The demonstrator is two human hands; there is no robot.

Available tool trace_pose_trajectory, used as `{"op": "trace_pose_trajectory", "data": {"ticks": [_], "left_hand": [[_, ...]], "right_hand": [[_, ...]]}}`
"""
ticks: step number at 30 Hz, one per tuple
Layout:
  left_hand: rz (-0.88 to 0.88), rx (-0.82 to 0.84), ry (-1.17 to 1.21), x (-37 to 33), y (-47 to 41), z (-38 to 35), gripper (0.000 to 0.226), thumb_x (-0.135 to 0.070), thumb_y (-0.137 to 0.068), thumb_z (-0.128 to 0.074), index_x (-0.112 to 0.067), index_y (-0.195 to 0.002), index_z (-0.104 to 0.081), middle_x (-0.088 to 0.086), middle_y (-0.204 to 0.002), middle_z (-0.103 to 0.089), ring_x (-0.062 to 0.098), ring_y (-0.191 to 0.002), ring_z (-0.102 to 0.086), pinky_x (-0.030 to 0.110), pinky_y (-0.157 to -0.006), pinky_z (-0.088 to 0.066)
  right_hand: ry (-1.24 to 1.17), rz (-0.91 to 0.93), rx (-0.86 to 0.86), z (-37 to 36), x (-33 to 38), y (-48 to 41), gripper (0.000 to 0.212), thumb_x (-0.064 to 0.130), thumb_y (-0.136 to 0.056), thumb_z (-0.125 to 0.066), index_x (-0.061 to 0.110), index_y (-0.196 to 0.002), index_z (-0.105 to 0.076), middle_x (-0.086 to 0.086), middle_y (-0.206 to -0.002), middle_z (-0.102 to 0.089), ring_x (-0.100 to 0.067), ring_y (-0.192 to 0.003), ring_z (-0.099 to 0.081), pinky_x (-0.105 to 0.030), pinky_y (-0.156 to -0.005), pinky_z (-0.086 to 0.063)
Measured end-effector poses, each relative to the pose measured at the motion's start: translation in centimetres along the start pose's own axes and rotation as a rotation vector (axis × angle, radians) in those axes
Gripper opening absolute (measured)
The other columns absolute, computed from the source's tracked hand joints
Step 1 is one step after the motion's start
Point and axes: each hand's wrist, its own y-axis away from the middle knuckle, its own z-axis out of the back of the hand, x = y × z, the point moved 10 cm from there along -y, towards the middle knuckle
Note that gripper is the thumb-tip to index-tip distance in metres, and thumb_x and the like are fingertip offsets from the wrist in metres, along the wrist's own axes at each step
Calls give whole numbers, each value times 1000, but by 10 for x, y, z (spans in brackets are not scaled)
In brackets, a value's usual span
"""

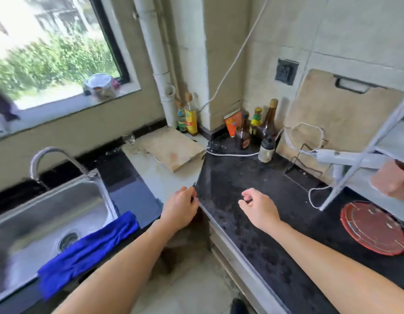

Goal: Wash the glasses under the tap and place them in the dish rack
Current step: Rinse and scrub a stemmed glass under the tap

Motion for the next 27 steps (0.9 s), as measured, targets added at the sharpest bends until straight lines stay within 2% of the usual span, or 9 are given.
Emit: {"op": "trace_pose_trajectory", "data": {"ticks": [4,9,12,16,21,24,27], "left_hand": [[157,-52,-37,86,-16,31,25,-31,-97,-47,-19,-116,-57,2,-117,-59,23,-101,-59,36,-87,-51],[367,-99,-37,175,-30,67,22,-24,-94,-48,-8,-105,-59,11,-106,-59,31,-97,-59,38,-80,-46],[486,-144,-11,221,-31,83,19,-25,-93,-48,-11,-101,-58,8,-102,-58,29,-93,-59,38,-77,-46],[616,-180,74,274,-23,93,18,-22,-93,-48,-12,-100,-60,5,-101,-60,24,-91,-59,38,-81,-48],[692,-169,118,344,-29,96,19,-26,-92,-49,-14,-103,-61,6,-108,-62,26,-102,-58,38,-87,-47],[705,-139,128,383,-39,95,24,-29,-95,-47,-15,-110,-59,5,-115,-60,24,-107,-56,35,-89,-45],[679,-129,142,416,-56,100,26,-26,-96,-46,-13,-114,-59,7,-117,-60,23,-109,-55,32,-90,-42]], "right_hand": [[34,100,118,-56,65,-59,30,38,-92,-57,23,-118,-58,8,-112,-64,-16,-97,-61,-31,-82,-48],[45,210,275,-128,138,-125,36,37,-92,-56,21,-124,-56,4,-118,-64,-17,-102,-60,-33,-85,-51],[84,270,372,-168,187,-158,40,38,-91,-54,20,-127,-53,3,-121,-61,-19,-104,-58,-31,-83,-47],[135,325,460,-219,245,-185,42,39,-90,-53,21,-127,-54,4,-122,-61,-21,-106,-58,-30,-80,-45],[137,331,478,-271,307,-229,41,33,-89,-57,19,-127,-55,1,-119,-62,-24,-107,-59,-31,-85,-44],[113,242,439,-295,328,-265,40,33,-87,-61,19,-124,-56,1,-111,-64,-24,-102,-59,-31,-84,-45],[89,180,372,-314,352,-306,43,32,-85,-66,16,-124,-56,-4,-115,-65,-26,-103,-60,-33,-86,-47]]}}
